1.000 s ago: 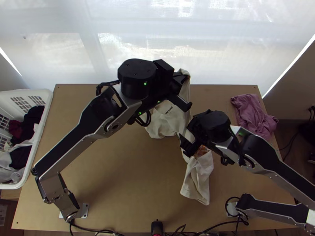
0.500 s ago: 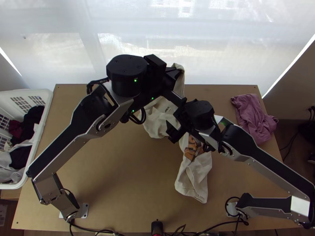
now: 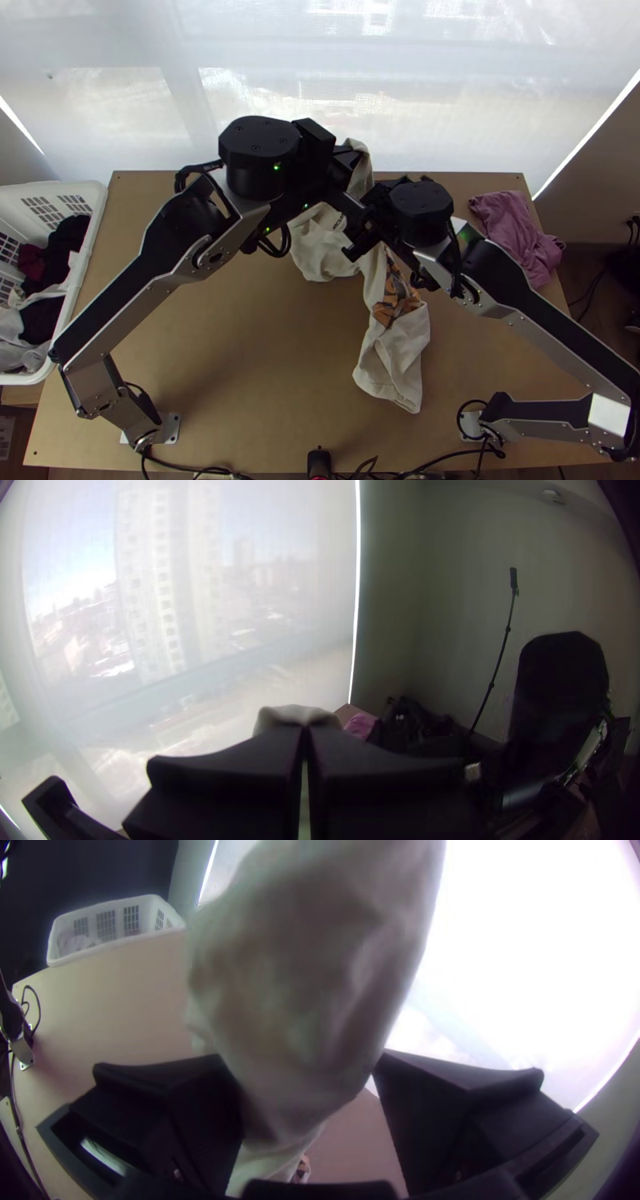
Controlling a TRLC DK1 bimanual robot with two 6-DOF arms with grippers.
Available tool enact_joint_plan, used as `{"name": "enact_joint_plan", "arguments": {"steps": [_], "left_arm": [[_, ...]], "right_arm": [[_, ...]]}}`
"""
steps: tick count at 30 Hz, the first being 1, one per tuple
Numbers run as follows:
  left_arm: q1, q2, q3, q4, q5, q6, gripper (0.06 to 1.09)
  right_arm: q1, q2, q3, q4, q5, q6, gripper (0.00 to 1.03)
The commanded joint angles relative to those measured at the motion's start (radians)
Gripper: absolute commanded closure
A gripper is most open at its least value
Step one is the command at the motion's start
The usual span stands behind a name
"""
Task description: Fold the t-shirt
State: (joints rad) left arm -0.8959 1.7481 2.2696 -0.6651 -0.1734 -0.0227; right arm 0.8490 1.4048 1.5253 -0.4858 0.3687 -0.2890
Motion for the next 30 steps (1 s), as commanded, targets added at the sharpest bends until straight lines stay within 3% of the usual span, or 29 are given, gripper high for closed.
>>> {"name": "enact_joint_plan", "arguments": {"steps": [1,11,19,20,23,27,30], "left_arm": [[0.012,-0.002,-0.025,-0.024,0.0,0.0,1.05],[0.018,0.005,-0.05,-0.047,0.0,0.0,1.05],[0.051,0.03,-0.084,-0.06,0.0,-0.002,1.04],[0.054,0.03,-0.093,-0.06,0.0,-0.003,0.98],[0.055,0.013,-0.134,-0.074,0.0,-0.008,0.6],[0.054,-0.048,-0.24,-0.088,0.0,-0.019,0.39],[0.045,-0.113,-0.346,-0.105,0.002,-0.019,0.29]], "right_arm": [[-0.01,-0.033,0.015,0.023,0.016,-0.03,0.44],[-0.054,-0.079,0.019,0.062,-0.03,-0.062,0.99],[-0.102,-0.118,0.009,0.061,-0.079,-0.05,1.0],[-0.113,-0.122,0.001,0.061,-0.088,-0.047,1.0],[-0.148,-0.13,-0.02,0.053,-0.122,-0.033,1.0],[-0.165,-0.133,-0.048,0.024,-0.168,-0.021,1.0],[-0.182,-0.135,-0.065,0.015,-0.195,-0.012,1.0]]}}
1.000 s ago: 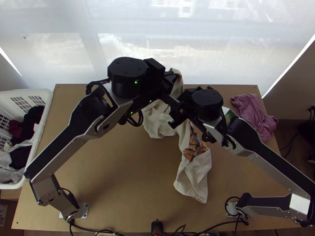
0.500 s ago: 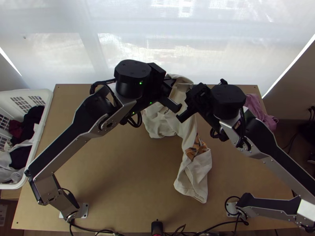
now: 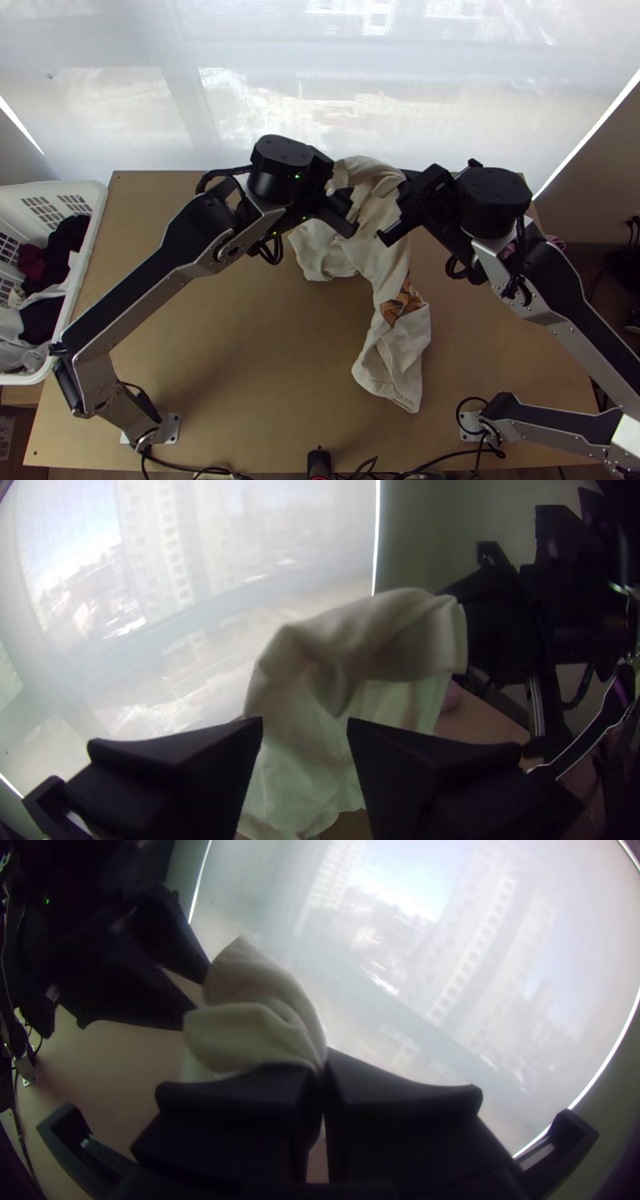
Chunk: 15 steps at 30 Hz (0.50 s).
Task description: Fold the t-shirt
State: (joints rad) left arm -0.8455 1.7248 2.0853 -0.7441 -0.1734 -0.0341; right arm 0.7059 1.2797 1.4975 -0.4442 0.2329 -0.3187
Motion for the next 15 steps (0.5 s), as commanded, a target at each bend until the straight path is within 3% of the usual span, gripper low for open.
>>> {"name": "enact_joint_plan", "arguments": {"steps": [1,4,8,15], "left_arm": [[-0.009,-0.116,-0.206,-0.028,0.002,-0.007,0.26],[-0.029,-0.182,-0.318,-0.075,0.018,-0.007,0.12],[-0.072,-0.248,-0.481,-0.121,0.107,-0.007,0.12],[-0.165,-0.214,-0.628,-0.161,0.172,0.002,0.12]], "right_arm": [[-0.046,-0.01,-0.043,-0.027,-0.061,0.026,1.0],[-0.071,-0.008,-0.052,-0.027,-0.079,0.038,1.0],[-0.095,0.0,-0.057,-0.021,-0.095,0.044,1.0],[-0.131,0.013,-0.057,-0.011,-0.118,0.049,1.0]]}}
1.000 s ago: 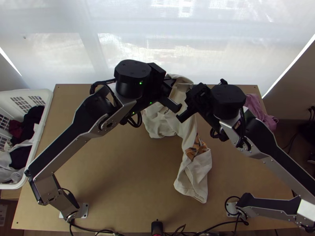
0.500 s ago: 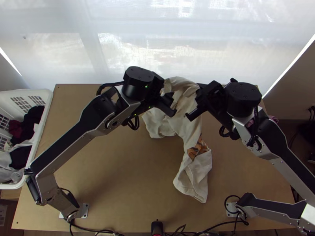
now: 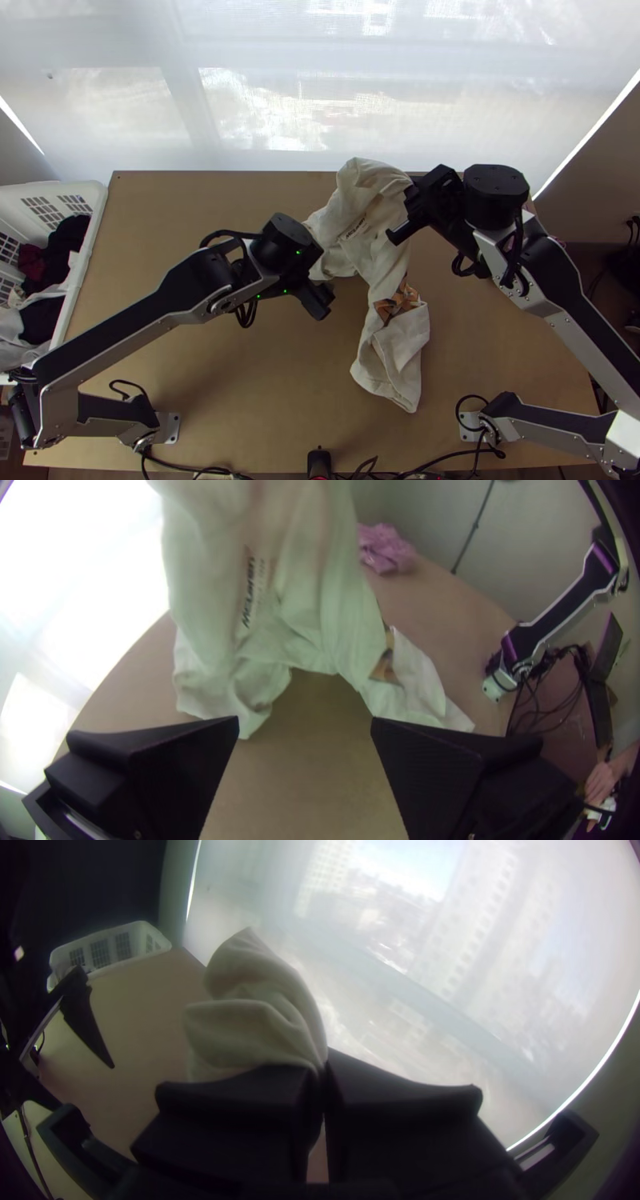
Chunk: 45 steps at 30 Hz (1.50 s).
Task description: Fold the t-shirt
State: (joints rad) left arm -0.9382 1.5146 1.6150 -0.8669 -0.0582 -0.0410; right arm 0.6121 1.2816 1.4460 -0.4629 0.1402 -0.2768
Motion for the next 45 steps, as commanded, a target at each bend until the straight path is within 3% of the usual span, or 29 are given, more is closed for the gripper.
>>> {"name": "enact_joint_plan", "arguments": {"steps": [1,9,26,30,45], "left_arm": [[-0.086,0.007,-0.17,-0.038,0.057,0.01,0.12],[-0.172,0.137,-0.176,-0.038,0.098,0.026,0.12],[-0.246,0.355,0.157,-0.024,0.25,-0.028,0.12],[-0.258,0.384,0.198,-0.024,0.251,-0.033,0.12],[-0.238,0.334,0.028,-0.119,0.251,-0.022,0.12]], "right_arm": [[-0.043,0.012,-0.006,0.01,-0.027,0.01,1.0],[-0.081,0.027,0.008,0.018,-0.039,0.007,1.0],[-0.117,0.035,-0.004,0.018,-0.04,0.001,1.0],[-0.117,0.038,-0.004,0.018,-0.04,0.002,1.0],[-0.137,0.036,0.011,0.02,-0.045,0.007,1.0]]}}
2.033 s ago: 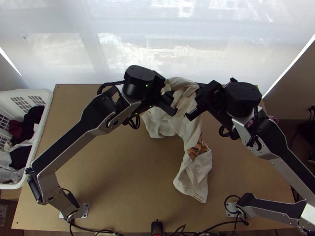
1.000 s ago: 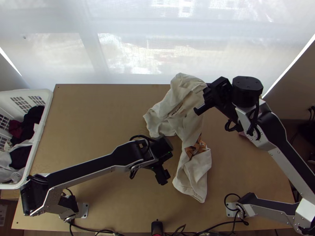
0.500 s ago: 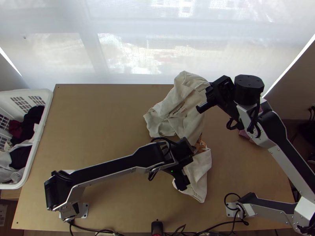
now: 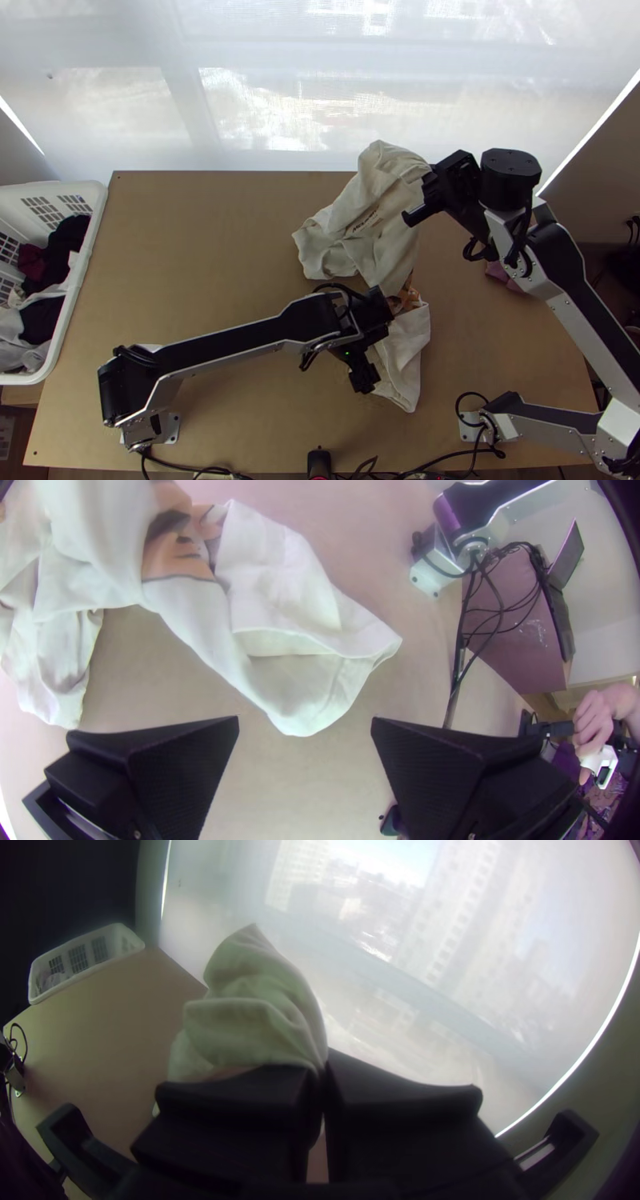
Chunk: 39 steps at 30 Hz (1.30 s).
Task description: Fold the t-shirt
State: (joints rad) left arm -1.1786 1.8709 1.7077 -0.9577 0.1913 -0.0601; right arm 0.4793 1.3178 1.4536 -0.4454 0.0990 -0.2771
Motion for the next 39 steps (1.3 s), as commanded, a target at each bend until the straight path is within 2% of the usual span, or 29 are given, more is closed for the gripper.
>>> {"name": "enact_joint_plan", "arguments": {"steps": [1,17,19,21,22,28,32,36,39], "left_arm": [[-0.001,-0.022,-0.072,-0.023,0.002,-0.004,0.12],[0.0,0.089,-0.086,0.073,0.002,-0.026,0.12],[0.002,0.105,-0.089,0.082,0.008,-0.026,0.19],[0.002,0.112,-0.105,0.105,0.022,-0.026,0.2],[0.002,0.116,-0.109,0.112,0.027,-0.024,0.23],[0.011,0.139,-0.112,0.134,0.112,-0.006,0.57],[0.022,0.139,-0.112,0.149,0.135,0.011,0.9],[0.046,0.123,-0.114,0.151,0.137,0.011,1.02],[0.063,0.105,-0.125,0.151,0.135,0.009,1.05]], "right_arm": [[-0.004,0.001,0.004,0.004,-0.005,0.007,1.0],[-0.004,0.0,0.007,-0.006,-0.01,0.004,1.0],[-0.004,0.0,0.007,-0.006,-0.01,0.004,1.0],[-0.004,0.0,0.007,-0.006,-0.01,0.004,1.0],[-0.004,0.0,0.007,-0.006,-0.01,0.004,1.0],[-0.005,0.0,0.005,-0.009,-0.01,0.004,1.0],[-0.007,-0.002,0.007,-0.009,-0.012,0.004,1.0],[-0.007,-0.005,0.007,-0.009,-0.012,0.004,1.0],[-0.007,-0.006,0.007,-0.009,-0.012,0.006,1.0]]}}
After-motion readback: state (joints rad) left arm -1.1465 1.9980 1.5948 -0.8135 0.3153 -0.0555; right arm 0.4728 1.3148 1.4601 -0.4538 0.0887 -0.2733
